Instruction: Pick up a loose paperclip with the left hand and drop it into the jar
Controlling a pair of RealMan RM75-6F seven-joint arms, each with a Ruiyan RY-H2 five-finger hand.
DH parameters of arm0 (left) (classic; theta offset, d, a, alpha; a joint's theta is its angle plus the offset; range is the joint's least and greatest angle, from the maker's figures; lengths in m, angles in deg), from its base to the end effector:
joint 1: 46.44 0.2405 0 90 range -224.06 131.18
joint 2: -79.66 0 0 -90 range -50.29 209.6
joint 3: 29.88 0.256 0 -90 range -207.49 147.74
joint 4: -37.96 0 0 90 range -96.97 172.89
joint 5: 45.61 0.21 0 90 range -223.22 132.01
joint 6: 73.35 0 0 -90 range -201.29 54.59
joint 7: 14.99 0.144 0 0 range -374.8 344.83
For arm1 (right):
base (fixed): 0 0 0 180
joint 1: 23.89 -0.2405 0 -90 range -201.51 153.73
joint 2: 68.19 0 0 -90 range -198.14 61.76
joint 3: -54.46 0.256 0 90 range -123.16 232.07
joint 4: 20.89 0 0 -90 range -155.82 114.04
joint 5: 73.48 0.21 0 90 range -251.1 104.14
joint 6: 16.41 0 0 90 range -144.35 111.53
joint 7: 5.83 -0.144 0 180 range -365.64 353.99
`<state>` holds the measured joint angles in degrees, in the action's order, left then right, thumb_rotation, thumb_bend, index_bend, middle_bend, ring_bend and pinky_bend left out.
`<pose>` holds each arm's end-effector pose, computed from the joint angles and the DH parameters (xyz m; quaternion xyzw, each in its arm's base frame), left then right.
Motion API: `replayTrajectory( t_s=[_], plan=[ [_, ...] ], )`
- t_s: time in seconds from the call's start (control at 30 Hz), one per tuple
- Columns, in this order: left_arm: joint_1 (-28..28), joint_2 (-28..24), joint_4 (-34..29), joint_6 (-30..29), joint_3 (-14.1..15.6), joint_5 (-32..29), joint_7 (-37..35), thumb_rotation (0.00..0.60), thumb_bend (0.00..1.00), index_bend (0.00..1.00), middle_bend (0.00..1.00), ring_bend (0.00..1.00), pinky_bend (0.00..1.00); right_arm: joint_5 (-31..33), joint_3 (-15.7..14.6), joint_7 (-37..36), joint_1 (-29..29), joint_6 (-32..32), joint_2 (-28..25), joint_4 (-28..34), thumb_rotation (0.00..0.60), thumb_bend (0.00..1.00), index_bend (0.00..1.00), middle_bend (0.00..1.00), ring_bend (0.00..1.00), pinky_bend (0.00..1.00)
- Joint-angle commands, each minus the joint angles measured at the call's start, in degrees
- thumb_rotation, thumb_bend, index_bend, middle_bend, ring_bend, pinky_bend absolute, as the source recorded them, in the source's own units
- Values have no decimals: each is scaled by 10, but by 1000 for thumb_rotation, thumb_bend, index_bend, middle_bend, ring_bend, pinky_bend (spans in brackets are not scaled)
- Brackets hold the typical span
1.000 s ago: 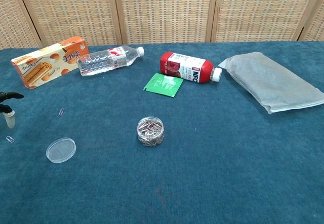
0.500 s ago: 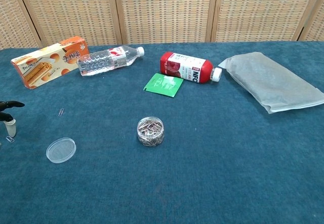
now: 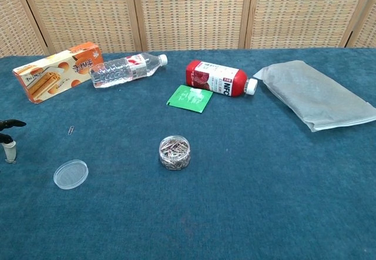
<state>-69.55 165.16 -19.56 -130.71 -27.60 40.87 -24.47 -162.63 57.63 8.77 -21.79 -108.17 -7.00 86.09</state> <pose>-0.3560 0.2731 0.0307 -0.7383 -0.4139 -0.2522 0.4690 -0.2701 -0.1448 0.1703 0.5728 -0.3621 0.3815 0.6286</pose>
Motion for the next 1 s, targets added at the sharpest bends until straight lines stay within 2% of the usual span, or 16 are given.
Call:
replayTrajectory(
  t_s=[0.03,0.87,1.0],
  plan=[
    [-1,1,0,1,-1,-2,-1,600,427,449,0,0,0,0,0,-1,0,1,-1,0,600,0,0,0,0,0],
    [-9,13,3,14,-4,-22,19,600,427,515,0,0,0,-8,-4,-18,-2,4,-5,-3,600,0,0,0,0,0],
    [-10,13,1,15,-4,-23,20,600,427,550,0,0,0,-10,-5,-20,-3,4,-5,-3,600,0,0,0,0,0]
  ],
)
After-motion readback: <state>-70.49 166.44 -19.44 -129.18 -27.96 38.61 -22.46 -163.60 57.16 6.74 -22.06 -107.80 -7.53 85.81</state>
